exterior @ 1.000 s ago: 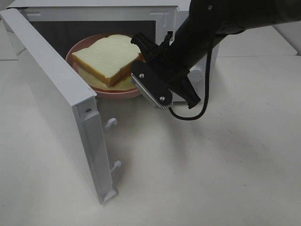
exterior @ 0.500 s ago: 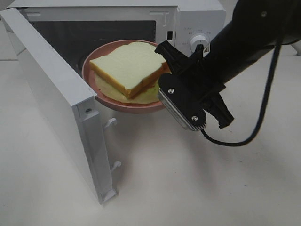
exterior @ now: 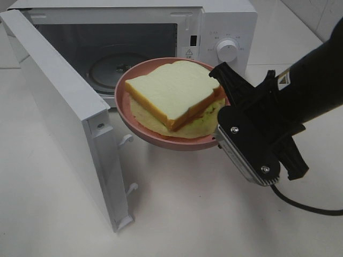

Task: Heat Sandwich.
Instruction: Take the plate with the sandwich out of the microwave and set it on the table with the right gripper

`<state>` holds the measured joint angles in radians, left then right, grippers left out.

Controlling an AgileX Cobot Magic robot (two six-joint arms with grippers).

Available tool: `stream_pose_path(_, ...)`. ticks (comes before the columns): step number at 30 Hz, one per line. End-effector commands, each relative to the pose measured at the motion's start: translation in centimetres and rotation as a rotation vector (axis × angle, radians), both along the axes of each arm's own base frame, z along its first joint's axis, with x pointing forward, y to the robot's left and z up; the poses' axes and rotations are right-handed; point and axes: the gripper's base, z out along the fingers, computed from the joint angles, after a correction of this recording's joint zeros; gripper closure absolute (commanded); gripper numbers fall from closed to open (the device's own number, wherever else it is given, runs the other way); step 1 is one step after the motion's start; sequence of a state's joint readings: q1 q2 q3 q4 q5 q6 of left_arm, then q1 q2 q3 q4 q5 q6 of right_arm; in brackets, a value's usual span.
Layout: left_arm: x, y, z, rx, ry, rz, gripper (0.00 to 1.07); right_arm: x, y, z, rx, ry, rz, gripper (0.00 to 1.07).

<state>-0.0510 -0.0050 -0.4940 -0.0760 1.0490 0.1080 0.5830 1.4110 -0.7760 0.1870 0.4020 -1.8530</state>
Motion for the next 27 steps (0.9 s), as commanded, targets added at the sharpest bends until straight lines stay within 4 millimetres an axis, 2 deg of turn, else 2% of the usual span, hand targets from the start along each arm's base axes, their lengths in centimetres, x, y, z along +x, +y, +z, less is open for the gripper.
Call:
stream_pose_path(1,-0.2,0.0,0.0,-0.013,-0.024,0.004,0.07,-0.9,-0.6,0.6,0.034,-0.025,-0.034,1.07)
stream_pose_path(15,-0.2,0.0,0.0,-0.013,-0.024,0.004,0.07,-4.7,-4.1,1.0,0.003,-0.059,-0.128,1.07)
stream_pose_path(27,-0.2,0.0,0.0,-0.013,-0.024,0.004,0.07,-6.9,-6.2,1.8,-0.017,-0.069,-0.203,1.07)
